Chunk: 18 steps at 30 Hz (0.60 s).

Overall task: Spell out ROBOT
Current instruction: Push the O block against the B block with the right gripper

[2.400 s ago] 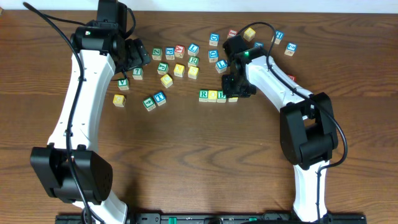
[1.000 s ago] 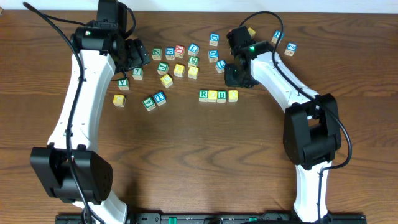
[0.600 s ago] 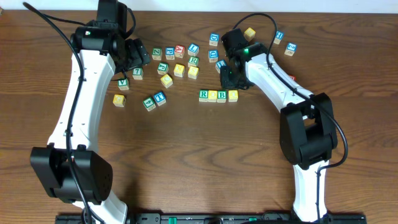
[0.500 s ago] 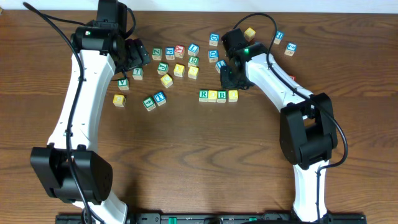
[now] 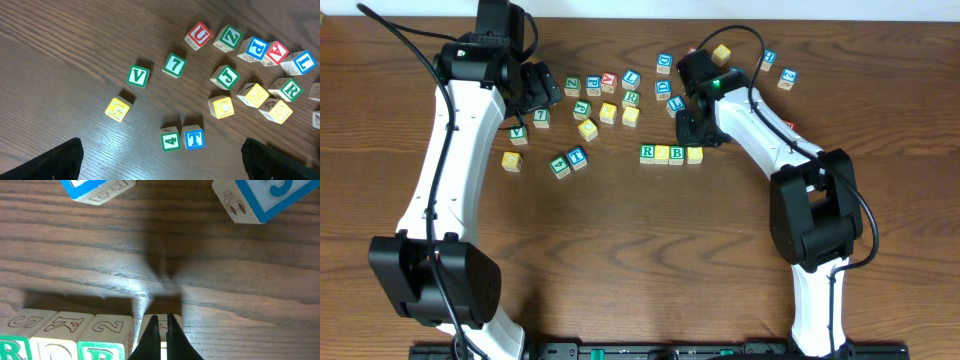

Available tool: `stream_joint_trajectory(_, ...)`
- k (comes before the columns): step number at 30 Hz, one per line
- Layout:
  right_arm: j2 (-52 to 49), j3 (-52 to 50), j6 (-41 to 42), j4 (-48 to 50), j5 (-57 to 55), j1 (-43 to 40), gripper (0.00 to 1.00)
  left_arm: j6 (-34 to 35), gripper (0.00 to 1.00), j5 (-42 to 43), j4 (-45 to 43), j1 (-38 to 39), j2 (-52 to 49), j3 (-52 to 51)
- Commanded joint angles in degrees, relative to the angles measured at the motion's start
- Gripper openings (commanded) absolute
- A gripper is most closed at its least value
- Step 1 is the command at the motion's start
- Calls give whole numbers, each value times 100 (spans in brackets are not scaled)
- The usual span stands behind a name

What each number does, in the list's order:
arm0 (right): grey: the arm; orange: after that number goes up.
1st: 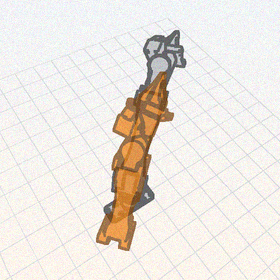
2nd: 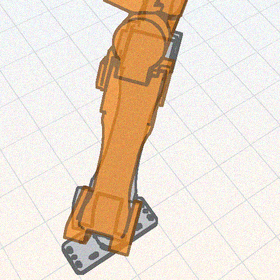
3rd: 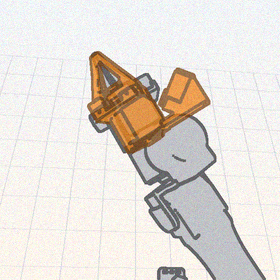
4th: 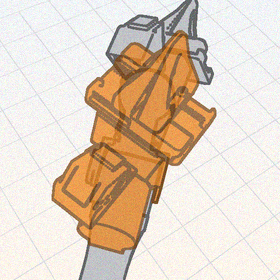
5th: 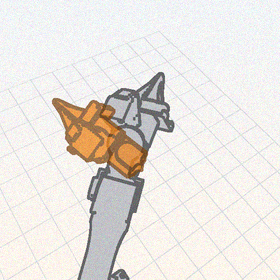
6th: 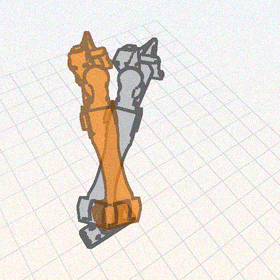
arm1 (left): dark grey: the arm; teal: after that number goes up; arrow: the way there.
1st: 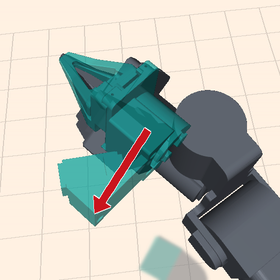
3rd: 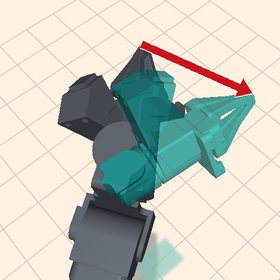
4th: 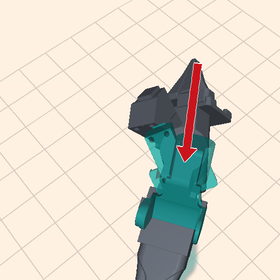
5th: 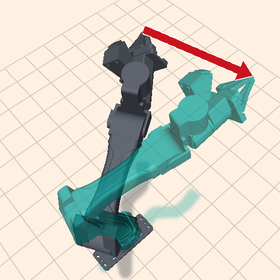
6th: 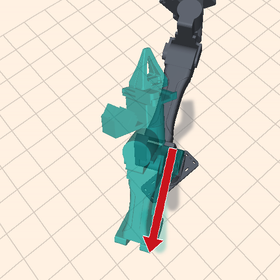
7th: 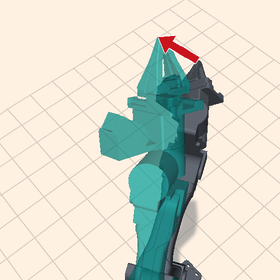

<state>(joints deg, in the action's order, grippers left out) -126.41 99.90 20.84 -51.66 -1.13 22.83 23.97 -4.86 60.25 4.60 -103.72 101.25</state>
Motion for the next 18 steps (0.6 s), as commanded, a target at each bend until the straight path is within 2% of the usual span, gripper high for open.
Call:
stream_joint_trajectory(1, -85, -39, 37, -61, -85, 28, 1, -37, 100, -74, 35, -15, 105, 7)
stream_joint_trajectory(18, -85, -39, 39, -125, -17, 26, 1, -37, 100, -74, 35, -15, 105, 7)
